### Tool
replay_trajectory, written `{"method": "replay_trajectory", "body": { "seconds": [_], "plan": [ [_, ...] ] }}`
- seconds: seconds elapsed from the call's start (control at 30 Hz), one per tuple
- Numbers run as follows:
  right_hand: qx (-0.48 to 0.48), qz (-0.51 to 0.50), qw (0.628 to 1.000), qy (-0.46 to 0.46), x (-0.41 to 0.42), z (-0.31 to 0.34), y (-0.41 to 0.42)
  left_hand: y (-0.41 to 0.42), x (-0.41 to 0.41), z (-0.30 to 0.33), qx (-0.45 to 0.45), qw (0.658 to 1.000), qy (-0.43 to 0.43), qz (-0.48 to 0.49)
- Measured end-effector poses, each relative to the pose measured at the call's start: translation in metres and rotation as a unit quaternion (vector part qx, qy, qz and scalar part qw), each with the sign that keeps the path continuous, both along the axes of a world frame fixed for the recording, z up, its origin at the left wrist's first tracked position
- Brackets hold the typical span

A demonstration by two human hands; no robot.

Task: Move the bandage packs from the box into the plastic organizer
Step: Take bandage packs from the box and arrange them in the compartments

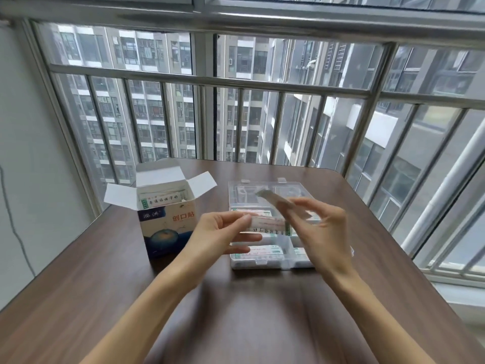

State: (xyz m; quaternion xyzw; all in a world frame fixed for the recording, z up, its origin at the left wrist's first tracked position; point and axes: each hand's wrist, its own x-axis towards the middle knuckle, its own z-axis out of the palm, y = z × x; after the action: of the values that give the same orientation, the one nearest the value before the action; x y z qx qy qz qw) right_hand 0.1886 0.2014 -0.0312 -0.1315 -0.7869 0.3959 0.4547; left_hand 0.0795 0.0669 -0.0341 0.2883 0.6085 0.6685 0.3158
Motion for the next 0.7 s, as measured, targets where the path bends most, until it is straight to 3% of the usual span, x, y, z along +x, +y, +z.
{"method": "replay_trajectory", "body": {
  "seconds": [0.07, 0.13, 0.23, 0.3, 0.4, 0.43, 0.5, 0.6, 0.7],
  "plan": [
    [0.236, -0.057, 0.97, 0.017, 0.0, -0.002, 0.003, -0.001, -0.001, 0.001, -0.013, 1.0, -0.014, -0.008],
    [0.369, -0.067, 0.927, 0.001, -0.001, -0.006, 0.007, -0.002, -0.003, 0.005, -0.017, 0.999, -0.039, -0.022],
    [0.422, -0.073, 0.903, -0.026, -0.002, -0.01, 0.01, -0.002, -0.004, 0.009, -0.008, 0.996, -0.077, -0.039],
    [0.413, -0.073, 0.908, -0.024, -0.003, -0.01, 0.01, -0.003, -0.005, 0.007, -0.007, 0.998, -0.045, -0.045],
    [0.359, -0.049, 0.93, -0.054, -0.005, -0.012, 0.01, -0.003, -0.004, 0.003, 0.007, 0.999, 0.013, -0.049],
    [0.308, -0.019, 0.948, -0.074, -0.005, -0.011, 0.008, -0.003, -0.004, 0.002, 0.014, 0.999, 0.01, -0.043],
    [0.114, 0.066, 0.987, -0.094, -0.001, -0.002, 0.005, -0.002, -0.003, 0.001, 0.022, 0.999, 0.002, -0.031],
    [-0.134, 0.093, 0.984, -0.067, 0.0, 0.015, 0.008, 0.004, -0.002, 0.004, 0.027, 0.999, 0.007, -0.02],
    [-0.198, 0.092, 0.967, -0.134, -0.005, 0.021, 0.004, 0.018, 0.003, 0.008, 0.023, 0.999, 0.045, -0.012]
  ]
}}
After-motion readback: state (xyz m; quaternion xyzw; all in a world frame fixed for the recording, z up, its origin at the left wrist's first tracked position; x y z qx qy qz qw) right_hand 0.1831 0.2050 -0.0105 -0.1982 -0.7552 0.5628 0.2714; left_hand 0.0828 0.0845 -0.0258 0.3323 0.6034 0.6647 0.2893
